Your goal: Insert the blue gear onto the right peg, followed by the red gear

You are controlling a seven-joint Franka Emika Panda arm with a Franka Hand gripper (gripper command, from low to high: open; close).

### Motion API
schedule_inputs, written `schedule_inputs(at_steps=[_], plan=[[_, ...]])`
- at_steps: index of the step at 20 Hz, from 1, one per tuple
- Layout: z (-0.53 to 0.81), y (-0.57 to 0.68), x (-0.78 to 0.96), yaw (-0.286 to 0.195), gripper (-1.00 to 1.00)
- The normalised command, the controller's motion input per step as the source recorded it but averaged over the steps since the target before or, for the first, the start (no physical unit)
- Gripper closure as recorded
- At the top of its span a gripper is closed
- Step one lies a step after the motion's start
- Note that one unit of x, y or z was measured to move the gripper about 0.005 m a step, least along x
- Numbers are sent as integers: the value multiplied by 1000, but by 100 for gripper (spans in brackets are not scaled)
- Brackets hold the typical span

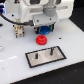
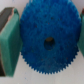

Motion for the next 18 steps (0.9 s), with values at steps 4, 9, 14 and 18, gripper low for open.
schedule_inputs(at_steps=[4,9,14,18], plan=[[399,-6,93,0,100],[531,-19,355,0,100],[479,-49,545,0,100],[487,-81,744,0,100]])
